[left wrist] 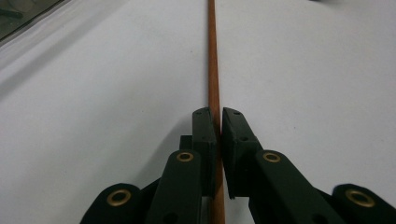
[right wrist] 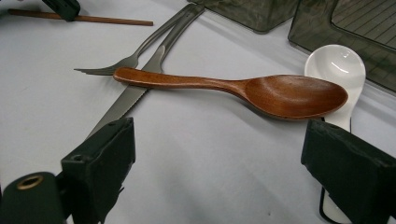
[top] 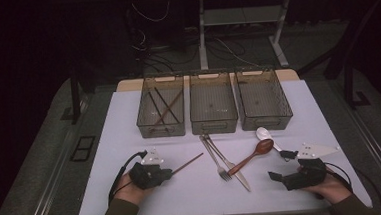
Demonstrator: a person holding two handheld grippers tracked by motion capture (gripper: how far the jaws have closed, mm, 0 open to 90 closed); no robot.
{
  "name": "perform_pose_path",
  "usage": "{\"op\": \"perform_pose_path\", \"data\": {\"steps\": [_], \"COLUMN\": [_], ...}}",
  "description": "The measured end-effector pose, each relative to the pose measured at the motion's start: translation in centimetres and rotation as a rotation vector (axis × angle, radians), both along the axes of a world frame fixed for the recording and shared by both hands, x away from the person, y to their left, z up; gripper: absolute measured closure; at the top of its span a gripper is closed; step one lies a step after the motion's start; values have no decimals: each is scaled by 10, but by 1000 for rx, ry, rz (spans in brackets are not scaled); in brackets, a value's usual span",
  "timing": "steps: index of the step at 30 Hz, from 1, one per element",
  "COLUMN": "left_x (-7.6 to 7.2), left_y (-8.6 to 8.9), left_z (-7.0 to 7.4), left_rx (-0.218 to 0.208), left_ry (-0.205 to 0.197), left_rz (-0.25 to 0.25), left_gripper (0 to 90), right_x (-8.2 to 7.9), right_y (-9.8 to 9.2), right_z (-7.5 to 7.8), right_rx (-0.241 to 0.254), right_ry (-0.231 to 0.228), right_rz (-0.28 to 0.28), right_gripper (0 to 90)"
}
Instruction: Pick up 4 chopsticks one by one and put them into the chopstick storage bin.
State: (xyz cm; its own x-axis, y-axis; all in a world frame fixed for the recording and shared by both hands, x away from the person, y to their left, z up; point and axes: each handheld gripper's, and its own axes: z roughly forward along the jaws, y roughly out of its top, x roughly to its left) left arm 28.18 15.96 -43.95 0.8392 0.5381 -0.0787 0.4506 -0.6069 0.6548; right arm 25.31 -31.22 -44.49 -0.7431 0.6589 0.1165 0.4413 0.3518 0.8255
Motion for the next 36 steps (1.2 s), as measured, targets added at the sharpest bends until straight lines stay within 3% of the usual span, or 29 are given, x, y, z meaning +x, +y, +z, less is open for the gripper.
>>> {"op": "perform_pose_path", "data": {"steps": [18,20,30,36], "left_x": [5,7,16,25], "left_y": [5,6,6,4], "left_z": [16,18,34,45], "left_rx": [-76,-73,-133,-138], "left_ry": [33,29,12,-4], "left_rz": [78,71,108,124], "left_gripper": [836,836,837,837], "right_x": [0,1,1,1], "right_y": [0,0,1,0], "right_z": [0,-1,-1,-1], "right_rx": [-2,-3,-3,0], "right_ry": [0,0,4,0], "right_rz": [0,0,0,-1], "right_gripper": [98,98,98,98]}}
